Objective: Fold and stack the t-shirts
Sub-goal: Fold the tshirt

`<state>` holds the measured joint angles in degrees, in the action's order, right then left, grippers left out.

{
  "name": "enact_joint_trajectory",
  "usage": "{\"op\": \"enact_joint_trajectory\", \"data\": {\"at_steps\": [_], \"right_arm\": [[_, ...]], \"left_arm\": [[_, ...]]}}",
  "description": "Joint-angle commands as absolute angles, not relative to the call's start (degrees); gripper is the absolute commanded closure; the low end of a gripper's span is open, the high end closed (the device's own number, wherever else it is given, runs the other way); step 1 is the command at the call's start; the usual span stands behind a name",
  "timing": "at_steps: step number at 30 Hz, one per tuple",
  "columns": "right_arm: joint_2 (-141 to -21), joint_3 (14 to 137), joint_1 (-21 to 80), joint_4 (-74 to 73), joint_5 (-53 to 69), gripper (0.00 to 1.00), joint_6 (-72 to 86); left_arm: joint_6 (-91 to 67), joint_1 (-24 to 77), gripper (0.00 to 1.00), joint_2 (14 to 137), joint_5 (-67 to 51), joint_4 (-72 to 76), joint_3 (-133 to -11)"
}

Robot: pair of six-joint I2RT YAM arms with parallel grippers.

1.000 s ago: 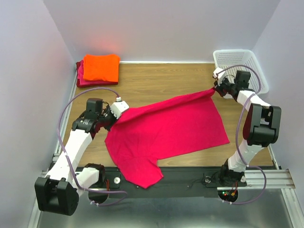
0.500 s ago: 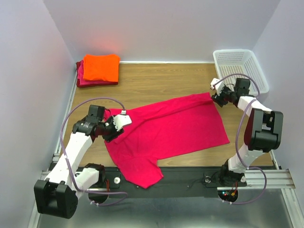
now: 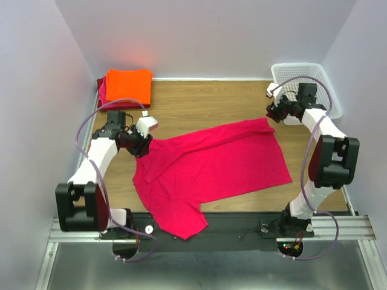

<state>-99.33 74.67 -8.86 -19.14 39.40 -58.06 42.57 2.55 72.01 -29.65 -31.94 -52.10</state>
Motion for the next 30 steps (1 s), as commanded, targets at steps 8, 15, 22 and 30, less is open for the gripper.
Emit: {"op": "enact_joint_trajectory", "data": {"at_steps": [8, 15, 22, 30], "right_arm": [[-114.3, 84.8, -4.5, -22.4, 31.7, 0.5, -46.1], [-116.6, 84.0, -3.9, -24.4, 27.6, 0.49, -46.8], [-117.2, 79.8, -3.7, -27.6, 22.2, 0.49, -48.5], [-114.0, 78.7, -3.6, -30.4, 21.6, 0.48, -46.9]], "left_arm": [[37.0, 2.6, 0.49, 85.6, -38.1, -28.7, -60.6], [33.3, 2.5, 0.55, 92.9, -29.7, -23.9, -62.0], [35.0, 2.6, 0.64, 103.1, -24.4, -24.7, -66.9], [36.1, 1.9, 0.69, 116.2, -20.8, -28.9, -86.3]]}}
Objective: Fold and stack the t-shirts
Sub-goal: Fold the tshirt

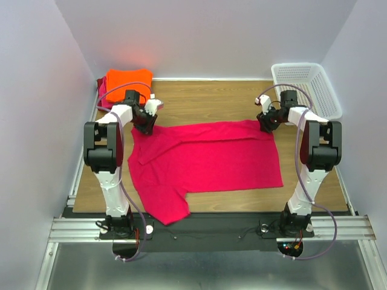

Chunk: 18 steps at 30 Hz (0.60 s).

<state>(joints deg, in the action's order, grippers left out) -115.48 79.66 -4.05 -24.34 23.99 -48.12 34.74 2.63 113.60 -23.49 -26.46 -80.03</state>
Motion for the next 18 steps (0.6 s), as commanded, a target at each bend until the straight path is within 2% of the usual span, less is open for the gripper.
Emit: {"op": "enact_joint_trajectory", "data": {"at_steps": [1, 6, 12, 18], "right_arm": [[-113.6, 79.4, -3.7, -31.1, 22.8, 0.47, -45.5], [-109.4, 83.3, -3.7, -32.3, 25.7, 0.44, -42.7], [-105.5, 82.1, -3.5, -34.8, 27.6, 0.44, -45.7], [-105.8, 79.5, -2.9, -36.7, 25.6, 0.44, -50.6]], "left_arm": [[36.8, 1.8, 0.69, 116.6, -22.7, -29.9, -89.6], [40.6, 1.8, 0.59, 111.9, -29.1, -34.1, -91.6], [41.5, 2.7, 0.53, 104.6, -34.9, -34.2, -86.5], [41.8, 6.5, 0.49, 105.5, -35.8, -33.4, -84.5]]}}
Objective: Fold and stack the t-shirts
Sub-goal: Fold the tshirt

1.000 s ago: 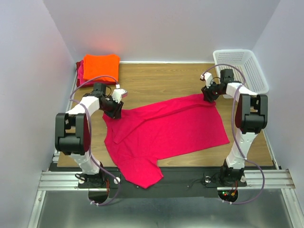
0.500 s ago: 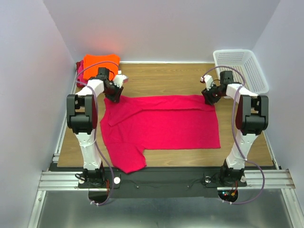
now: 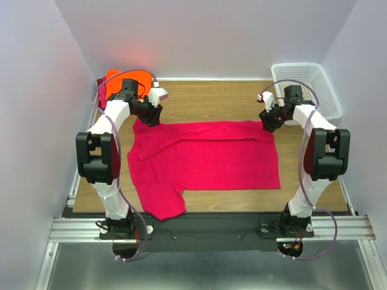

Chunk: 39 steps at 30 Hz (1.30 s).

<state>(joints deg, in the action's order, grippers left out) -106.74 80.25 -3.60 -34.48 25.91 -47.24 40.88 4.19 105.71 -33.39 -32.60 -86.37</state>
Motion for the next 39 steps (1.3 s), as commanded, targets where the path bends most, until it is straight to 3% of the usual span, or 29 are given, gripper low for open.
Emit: {"op": "enact_joint_trajectory", "data": {"at_steps": [1, 5, 12, 24, 30, 39], "right_arm": [[-106.1, 79.2, -2.6, -36.7, 24.8, 0.42, -51.3], [-107.7, 78.8, -2.1, -36.8, 23.3, 0.37, -52.8], [-108.5, 76.6, -1.7, -36.8, 21.0, 0.36, -54.6], [-106.5, 75.7, -1.7, -36.9, 18.9, 0.39, -55.1], [-107.3, 76.3, -1.8, -36.9, 17.3, 0.39, -54.9], [-105.2, 83.0, 1.8, -38.9, 27.1, 0.4, -47.2]], "left_arm": [[41.4, 6.9, 0.47, 106.0, -35.2, -32.7, -84.5], [40.5, 8.2, 0.43, 109.2, -33.6, -31.6, -84.6], [39.9, 9.0, 0.41, 111.5, -31.6, -29.9, -83.5], [39.0, 9.1, 0.48, 113.3, -30.7, -27.9, -82.2], [38.5, 9.1, 0.47, 113.4, -28.4, -26.1, -82.2], [41.0, 5.7, 0.48, 108.2, -34.1, -31.3, -83.1]]}}
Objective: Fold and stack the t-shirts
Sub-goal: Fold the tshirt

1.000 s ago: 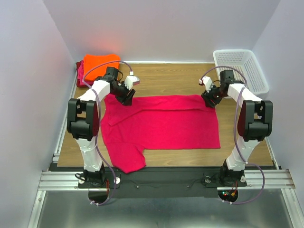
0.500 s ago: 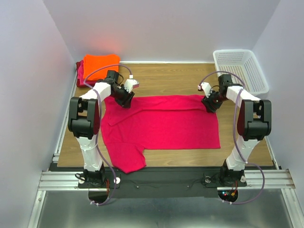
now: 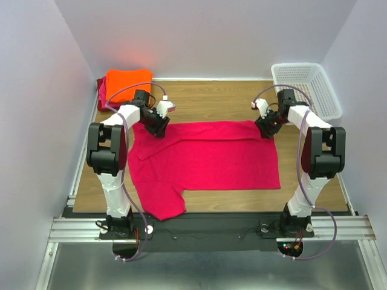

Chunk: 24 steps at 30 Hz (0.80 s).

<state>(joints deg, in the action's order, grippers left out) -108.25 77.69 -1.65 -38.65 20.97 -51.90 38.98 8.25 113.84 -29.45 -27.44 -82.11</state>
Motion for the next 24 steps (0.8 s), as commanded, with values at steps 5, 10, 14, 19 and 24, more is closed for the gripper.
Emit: {"op": "enact_joint_trajectory", "data": {"at_steps": [5, 10, 14, 19, 24], "right_arm": [[-110.4, 91.9, 11.3, -38.2, 33.0, 0.45, -36.8], [-118.6, 101.6, 21.2, -31.7, 35.0, 0.49, -25.2], [-126.2, 112.2, 26.6, -29.8, 36.6, 0.51, -16.9], [-133.7, 121.6, 32.5, -28.8, 36.1, 0.52, -13.2], [-139.4, 127.1, 35.2, -27.0, 34.4, 0.52, -11.9]], "left_arm": [[45.0, 0.6, 0.5, 102.6, -36.6, -38.7, -78.8], [48.3, -5.6, 0.51, 97.9, -35.8, -41.8, -72.6], [49.7, -7.3, 0.51, 94.9, -36.5, -42.4, -66.6], [49.1, -7.5, 0.51, 94.7, -37.4, -41.0, -63.3], [47.6, -7.6, 0.53, 95.1, -37.2, -38.6, -62.0]]}}
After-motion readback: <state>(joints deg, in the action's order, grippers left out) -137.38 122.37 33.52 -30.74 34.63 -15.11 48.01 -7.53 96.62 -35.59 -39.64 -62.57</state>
